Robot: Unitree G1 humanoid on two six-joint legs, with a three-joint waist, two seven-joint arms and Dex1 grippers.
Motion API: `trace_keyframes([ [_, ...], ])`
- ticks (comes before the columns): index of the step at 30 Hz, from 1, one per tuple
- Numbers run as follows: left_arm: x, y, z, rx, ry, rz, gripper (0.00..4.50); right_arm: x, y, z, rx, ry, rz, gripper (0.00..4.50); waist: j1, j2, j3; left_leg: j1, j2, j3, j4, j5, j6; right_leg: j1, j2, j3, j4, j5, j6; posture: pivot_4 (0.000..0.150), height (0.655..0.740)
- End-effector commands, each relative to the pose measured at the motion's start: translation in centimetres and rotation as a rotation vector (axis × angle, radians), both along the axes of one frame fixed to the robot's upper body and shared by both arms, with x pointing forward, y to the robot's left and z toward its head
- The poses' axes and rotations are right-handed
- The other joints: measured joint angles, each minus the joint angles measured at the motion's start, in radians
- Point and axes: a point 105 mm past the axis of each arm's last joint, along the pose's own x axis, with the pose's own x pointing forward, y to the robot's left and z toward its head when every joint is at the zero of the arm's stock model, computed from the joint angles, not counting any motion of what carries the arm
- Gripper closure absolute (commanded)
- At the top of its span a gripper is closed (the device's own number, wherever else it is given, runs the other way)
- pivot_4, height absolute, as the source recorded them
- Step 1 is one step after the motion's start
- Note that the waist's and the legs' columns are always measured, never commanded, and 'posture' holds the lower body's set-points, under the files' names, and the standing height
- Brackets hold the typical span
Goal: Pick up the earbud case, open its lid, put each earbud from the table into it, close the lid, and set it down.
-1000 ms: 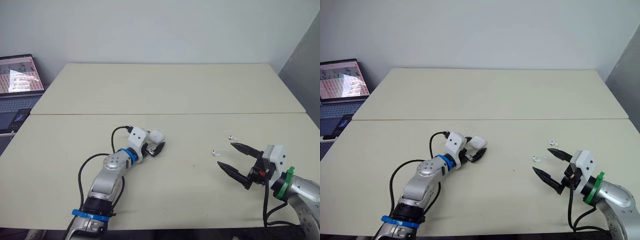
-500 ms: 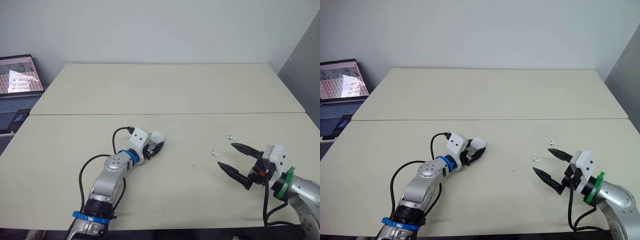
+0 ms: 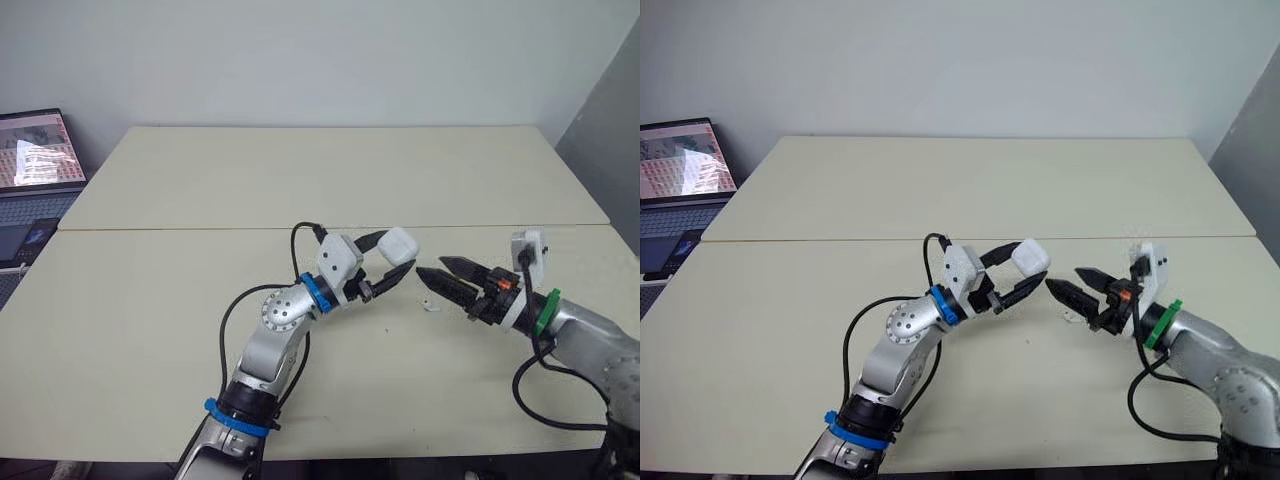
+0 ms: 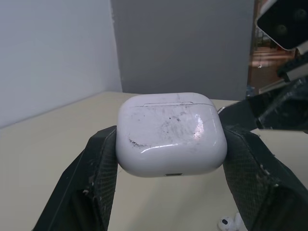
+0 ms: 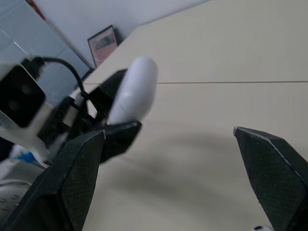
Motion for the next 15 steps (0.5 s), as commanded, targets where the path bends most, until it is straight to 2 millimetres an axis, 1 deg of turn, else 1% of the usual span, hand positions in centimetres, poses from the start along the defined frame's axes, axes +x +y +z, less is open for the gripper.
trace_keyframes([
  [1, -0.6, -0.7, 0.9, -0.009, -0.068, -0.045, 1.72, -0.5, 0.9, 2.3, 0.144, 0.036, 0.079, 0.00, 0.000, 0.000, 0.000, 0.000, 0.000, 0.000, 0.000, 0.000, 0.000, 0.000, 0.000, 0.000, 0.000, 0.000, 0.000, 0.150, 0.7400],
  [4, -0.7, -0.7, 0.8, -0.007, -0.077, -0.049, 1.72, -0.6, 1.1, 3.0, 0.189, 0.080, 0.106, 0.00, 0.000, 0.000, 0.000, -0.001, 0.000, 0.000, 0.000, 0.000, 0.000, 0.000, 0.000, 0.000, -0.001, 0.000, 0.000, 0.150, 0.7400],
  [11, -0.7, -0.6, 0.5, -0.014, -0.078, -0.036, 1.72, -0.4, 1.4, 1.5, 0.157, 0.200, 0.094, 0.00, 0.001, 0.000, 0.000, -0.001, 0.000, -0.001, 0.000, 0.000, 0.000, 0.000, 0.000, 0.000, 0.000, 0.000, 0.000, 0.150, 0.7400],
  [15, -0.8, -0.7, 0.5, -0.018, -0.075, -0.034, 1.72, -0.1, 1.5, 1.3, 0.163, 0.221, 0.089, 0.00, 0.001, 0.000, 0.000, -0.002, 0.000, -0.001, 0.000, 0.000, 0.000, -0.001, 0.000, 0.000, -0.001, 0.000, 0.000, 0.150, 0.7400],
])
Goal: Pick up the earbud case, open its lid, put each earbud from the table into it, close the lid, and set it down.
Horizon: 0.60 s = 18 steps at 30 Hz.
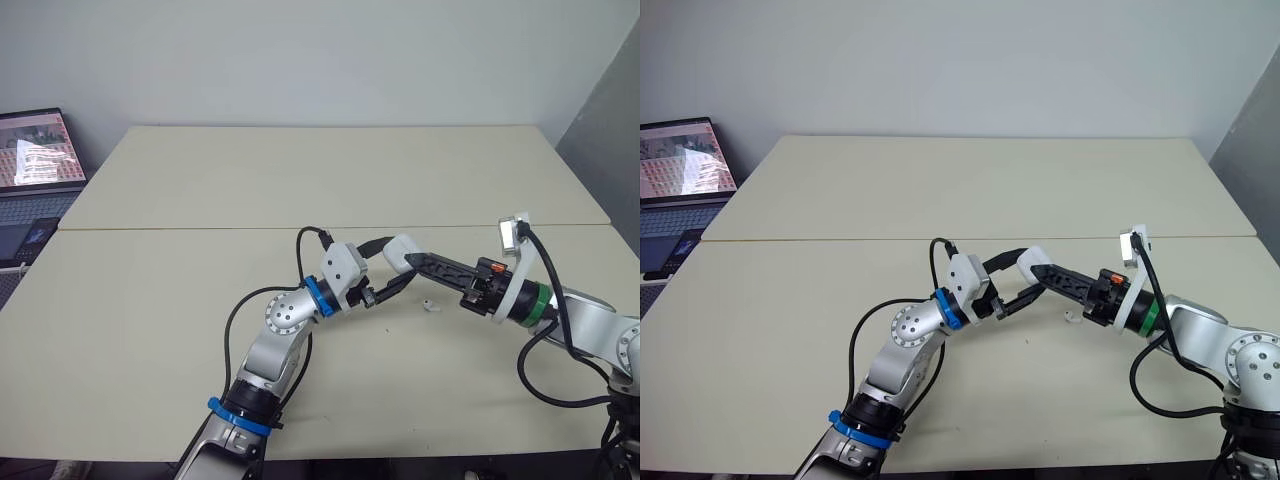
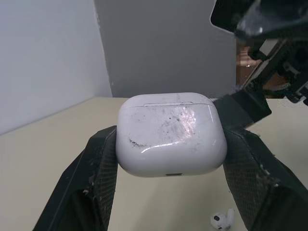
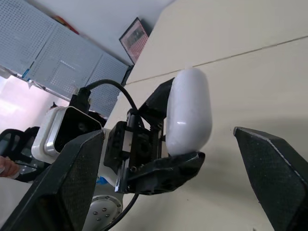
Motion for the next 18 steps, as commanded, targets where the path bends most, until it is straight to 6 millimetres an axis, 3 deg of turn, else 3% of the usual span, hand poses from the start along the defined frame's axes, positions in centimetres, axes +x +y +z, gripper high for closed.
trace_keyframes([
  [1, -0.51, -0.39, 0.88, -0.022, -0.041, -0.011, 1.72, 0.17, 0.08, 0.93, 0.021, -0.016, 0.002, 0.00, 0.000, 0.000, 0.000, 0.000, 0.000, 0.000, 0.000, 0.000, 0.000, 0.000, 0.000, 0.000, 0.000, 0.000, 0.000, 0.150, 0.7400],
  [5, -0.63, -0.40, 0.74, -0.023, -0.036, -0.011, 1.72, 0.37, 0.10, 0.96, 0.023, -0.013, -0.002, 0.87, 0.000, 0.000, 0.000, 0.000, 0.000, 0.000, 0.000, 0.000, 0.000, 0.000, 0.000, 0.000, 0.000, 0.000, 0.000, 0.150, 0.7400],
  [13, -0.89, -0.39, 0.47, -0.019, -0.025, -0.018, 1.72, 0.62, 0.22, 1.16, 0.023, -0.021, -0.009, 3.76, 0.000, 0.000, 0.000, 0.000, 0.000, 0.000, 0.000, 0.000, 0.000, 0.000, 0.000, 0.000, 0.000, 0.000, 0.000, 0.150, 0.7400],
  [18, -0.79, -0.32, 0.50, -0.019, -0.024, -0.016, 1.72, 0.42, 0.46, 1.10, 0.019, -0.020, 0.001, 3.78, 0.001, 0.000, 0.000, 0.000, 0.000, 0.000, 0.000, 0.000, 0.000, 0.000, 0.000, 0.000, 0.000, 0.000, 0.000, 0.150, 0.7400],
])
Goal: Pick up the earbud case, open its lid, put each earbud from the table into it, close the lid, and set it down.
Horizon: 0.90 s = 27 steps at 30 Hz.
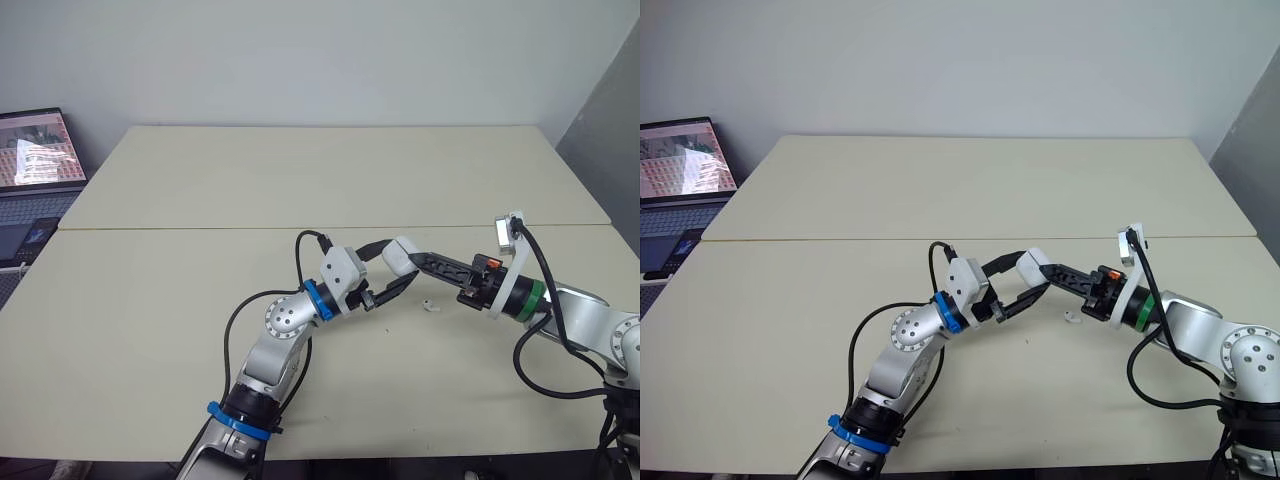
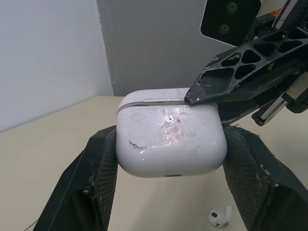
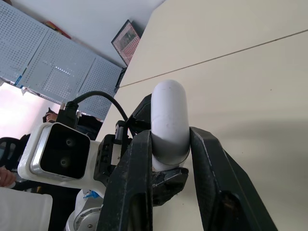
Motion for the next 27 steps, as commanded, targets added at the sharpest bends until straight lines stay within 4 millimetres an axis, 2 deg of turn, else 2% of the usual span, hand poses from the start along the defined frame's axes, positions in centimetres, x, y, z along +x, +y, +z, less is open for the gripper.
trace_keyframes([
  [1, -0.5, -0.4, 0.9, -0.017, -0.032, -0.016, 1.72, -0.5, 0.7, 1.3, 0.018, -0.048, 0.035, 3.78, 0.000, 0.000, 0.000, 0.000, 0.000, 0.000, 0.000, 0.000, 0.000, 0.000, 0.000, 0.000, 0.000, 0.000, 0.000, 0.150, 0.7400],
  [7, -0.5, -0.4, 0.7, -0.007, -0.007, -0.034, 1.72, -0.6, 0.9, 1.3, 0.009, -0.055, 0.043, 3.78, 0.000, 0.000, 0.000, 0.000, 0.000, 0.000, 0.000, 0.000, 0.000, 0.000, 0.000, 0.000, 0.000, 0.000, 0.000, 0.150, 0.7400],
  [12, -0.3, -0.2, 0.8, -0.001, -0.025, -0.013, 0.04, -0.4, 0.8, 1.3, 0.010, -0.058, 0.029, 3.78, 0.000, 0.000, 0.000, 0.000, 0.000, 0.000, 0.000, 0.000, 0.000, 0.000, 0.000, 0.000, 0.000, 0.000, 0.000, 0.150, 0.7400],
  [16, -0.5, -0.1, 0.7, 0.000, -0.012, -0.022, 0.01, -0.1, 0.6, 1.5, 0.019, -0.063, 0.018, 3.78, 0.000, 0.000, 0.000, 0.000, 0.000, 0.000, 0.000, 0.000, 0.000, 0.000, 0.000, 0.000, 0.000, 0.000, 0.000, 0.150, 0.7400],
  [21, -0.8, 1.4, 0.1, 0.022, 0.055, -0.056, 0.01, 0.0, 0.0, 1.7, 0.008, -0.076, 0.011, 3.78, 0.000, 0.000, 0.000, 0.000, 0.000, 0.000, 0.000, 0.000, 0.000, 0.000, 0.000, 0.000, 0.000, 0.000, 0.000, 0.150, 0.7400],
  [27, -1.6, 4.1, -2.2, 0.108, 0.347, -0.179, 0.01, -0.7, -0.7, 1.4, -0.079, -0.113, 0.099, 3.78, -0.002, 0.000, 0.000, 0.000, 0.000, -0.001, -0.001, 0.000, 0.000, 0.000, 0.000, -0.001, 0.000, 0.000, 0.000, 0.150, 0.7400],
])
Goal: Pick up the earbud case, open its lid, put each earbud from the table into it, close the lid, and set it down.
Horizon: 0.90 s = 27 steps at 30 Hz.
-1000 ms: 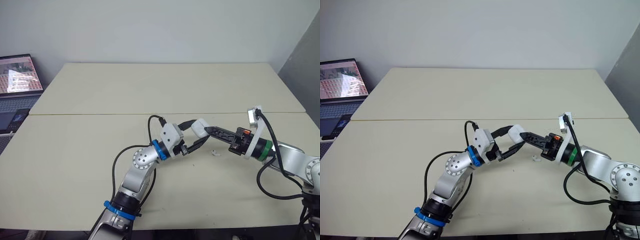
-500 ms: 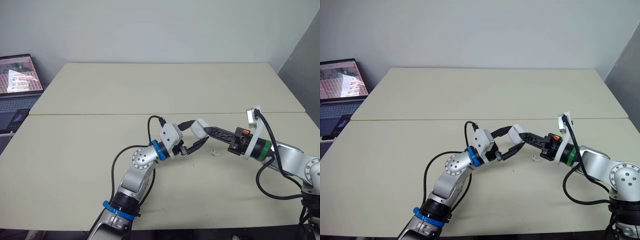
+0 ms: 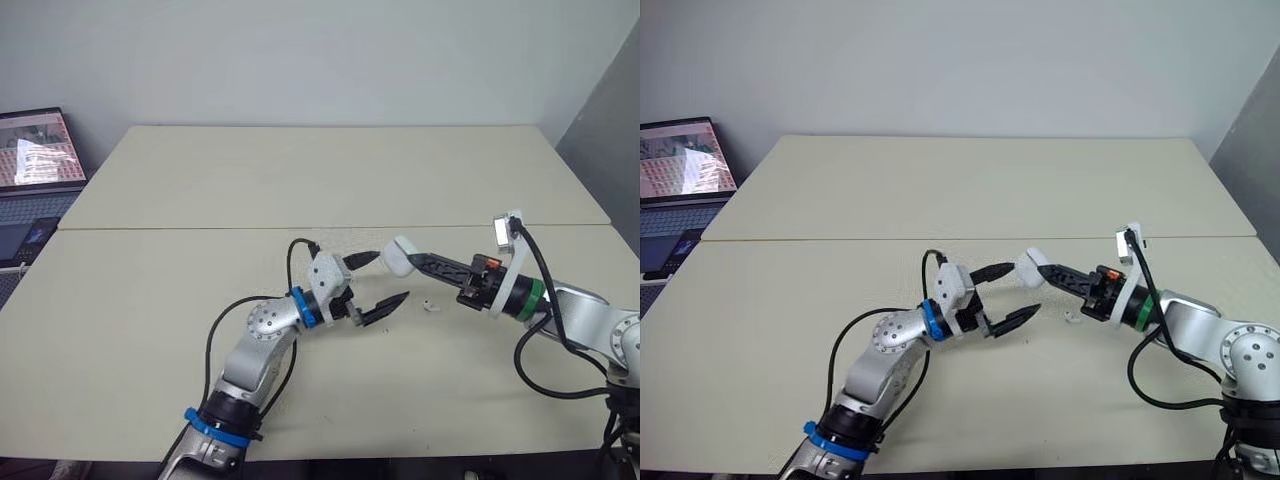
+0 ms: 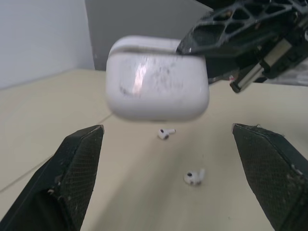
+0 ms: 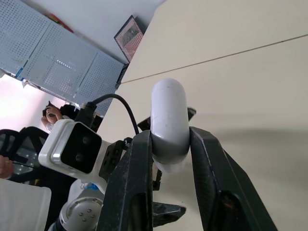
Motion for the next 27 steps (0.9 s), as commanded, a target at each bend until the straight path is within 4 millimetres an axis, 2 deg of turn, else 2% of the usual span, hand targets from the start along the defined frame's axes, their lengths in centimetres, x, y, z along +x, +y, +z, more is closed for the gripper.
trace_keyframes([
  [1, -1.1, 1.1, 0.4, 0.006, 0.138, -0.105, 0.01, -0.8, -0.3, 1.0, -0.049, -0.071, 0.087, 3.78, -0.001, 0.000, 0.000, 0.000, 0.000, 0.000, 0.000, 0.000, 0.000, 0.000, 0.000, 0.000, 0.000, 0.000, 0.000, 0.150, 0.7400],
  [8, -3.8, 1.4, 1.3, 0.080, 0.424, -0.427, 0.01, -3.3, 1.0, 0.3, -0.169, -0.115, 0.340, 3.78, -0.001, -0.001, 0.001, 0.000, 0.000, -0.001, 0.000, 0.000, 0.000, 0.000, 0.001, -0.003, -0.001, 0.000, 0.000, 0.150, 0.7400],
  [17, -4.9, 0.9, 2.7, 0.127, 0.472, -0.636, 0.01, -5.1, 2.3, -0.1, -0.214, -0.152, 0.526, 3.78, 0.000, -0.001, 0.001, 0.000, 0.000, -0.001, 0.000, 0.000, 0.000, 0.000, 0.001, -0.003, -0.001, 0.000, 0.000, 0.150, 0.7400],
  [27, -5.1, 0.7, 2.9, 0.109, 0.464, -0.665, 0.01, -5.7, 2.3, -0.5, -0.252, -0.152, 0.574, 3.78, 0.000, -0.002, 0.001, 0.000, 0.000, -0.001, 0.000, 0.000, 0.000, -0.001, 0.000, -0.002, -0.001, 0.000, 0.000, 0.150, 0.7400],
])
